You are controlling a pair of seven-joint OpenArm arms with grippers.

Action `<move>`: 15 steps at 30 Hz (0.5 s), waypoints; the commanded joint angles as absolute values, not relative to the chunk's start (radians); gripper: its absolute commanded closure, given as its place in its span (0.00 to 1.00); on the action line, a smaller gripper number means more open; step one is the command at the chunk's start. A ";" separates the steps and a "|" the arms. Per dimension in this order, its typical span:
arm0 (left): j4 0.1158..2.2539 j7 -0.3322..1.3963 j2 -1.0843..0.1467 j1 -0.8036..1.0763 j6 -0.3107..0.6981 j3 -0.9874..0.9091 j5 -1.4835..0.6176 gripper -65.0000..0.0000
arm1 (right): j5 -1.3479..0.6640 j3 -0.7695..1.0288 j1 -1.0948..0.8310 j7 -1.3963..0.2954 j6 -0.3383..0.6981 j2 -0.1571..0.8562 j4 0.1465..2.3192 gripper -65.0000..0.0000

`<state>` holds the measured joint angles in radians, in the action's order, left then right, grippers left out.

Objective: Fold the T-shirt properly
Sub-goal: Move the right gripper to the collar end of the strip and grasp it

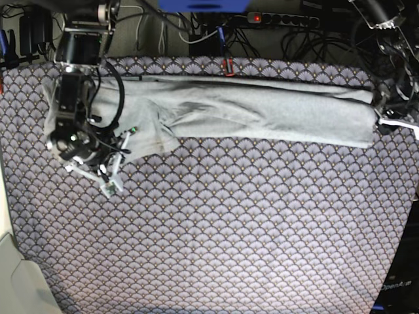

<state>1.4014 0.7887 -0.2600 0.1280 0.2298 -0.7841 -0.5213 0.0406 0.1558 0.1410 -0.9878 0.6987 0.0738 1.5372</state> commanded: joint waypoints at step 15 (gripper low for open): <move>1.419 0.774 -0.278 0.070 0.234 -0.786 -0.527 0.64 | 0.033 0.180 -0.143 -1.064 0.698 0.068 1.965 1.00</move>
<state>1.4010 0.7971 -0.2600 0.0883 0.2291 -0.7841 -0.5137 0.0330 0.1730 -0.1551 -1.0771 0.6994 0.0628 1.9453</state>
